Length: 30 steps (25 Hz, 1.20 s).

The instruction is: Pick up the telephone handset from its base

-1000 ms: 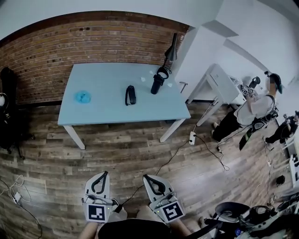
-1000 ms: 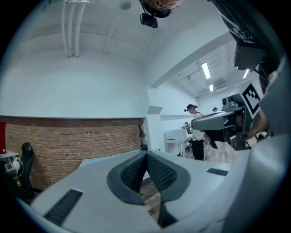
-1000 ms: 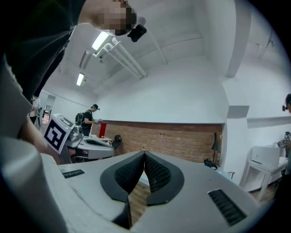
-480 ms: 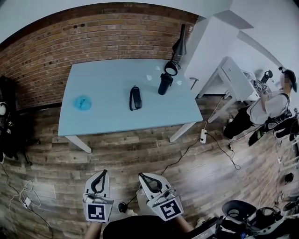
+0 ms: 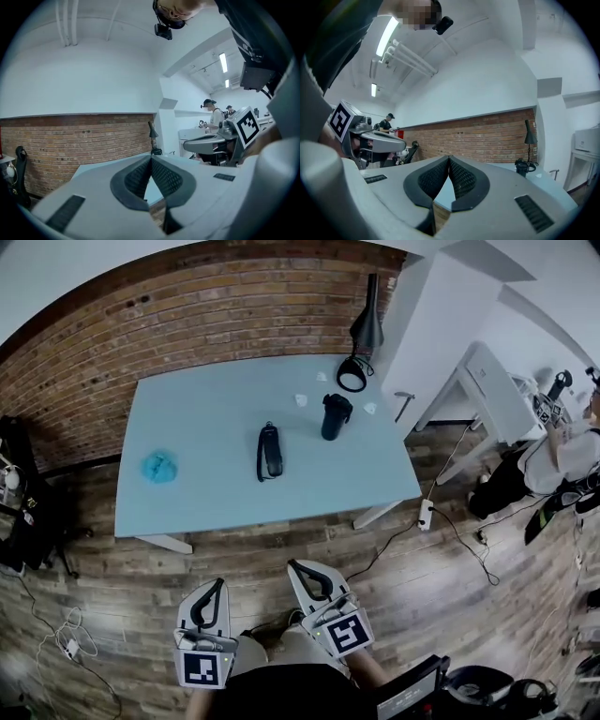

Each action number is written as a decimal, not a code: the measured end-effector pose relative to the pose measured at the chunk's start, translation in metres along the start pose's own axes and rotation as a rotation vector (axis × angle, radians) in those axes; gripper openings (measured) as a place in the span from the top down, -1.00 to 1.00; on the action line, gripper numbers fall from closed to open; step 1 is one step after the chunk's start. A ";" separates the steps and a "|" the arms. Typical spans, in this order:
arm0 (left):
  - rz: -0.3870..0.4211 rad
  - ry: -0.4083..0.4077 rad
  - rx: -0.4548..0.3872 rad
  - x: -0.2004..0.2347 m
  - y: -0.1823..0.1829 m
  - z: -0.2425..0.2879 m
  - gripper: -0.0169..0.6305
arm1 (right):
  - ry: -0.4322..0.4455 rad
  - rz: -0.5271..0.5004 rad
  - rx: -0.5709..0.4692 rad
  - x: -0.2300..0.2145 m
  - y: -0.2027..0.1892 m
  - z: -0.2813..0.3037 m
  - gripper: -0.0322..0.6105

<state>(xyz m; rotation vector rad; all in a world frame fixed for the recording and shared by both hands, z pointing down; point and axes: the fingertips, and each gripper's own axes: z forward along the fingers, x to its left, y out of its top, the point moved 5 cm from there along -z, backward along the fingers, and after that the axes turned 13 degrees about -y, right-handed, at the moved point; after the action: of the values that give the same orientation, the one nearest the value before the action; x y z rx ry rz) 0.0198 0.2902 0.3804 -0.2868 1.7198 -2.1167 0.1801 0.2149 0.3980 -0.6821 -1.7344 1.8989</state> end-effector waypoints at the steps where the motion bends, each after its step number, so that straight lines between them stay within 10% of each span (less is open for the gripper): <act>1: -0.001 -0.008 -0.006 0.004 0.000 0.007 0.87 | -0.008 -0.002 -0.002 -0.005 0.000 0.007 0.80; 21: 0.000 -0.281 -0.055 0.221 -0.027 0.096 0.87 | -0.137 -0.111 0.083 0.033 0.026 0.185 0.80; 30: -0.018 -0.278 0.035 0.235 -0.047 0.149 0.87 | -0.163 -0.050 0.080 -0.040 0.013 0.246 0.80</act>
<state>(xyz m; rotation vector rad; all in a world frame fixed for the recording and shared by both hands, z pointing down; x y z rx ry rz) -0.1409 0.0650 0.4390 -0.5599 1.5231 -2.0075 0.0514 0.0014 0.4046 -0.4619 -1.7437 2.0258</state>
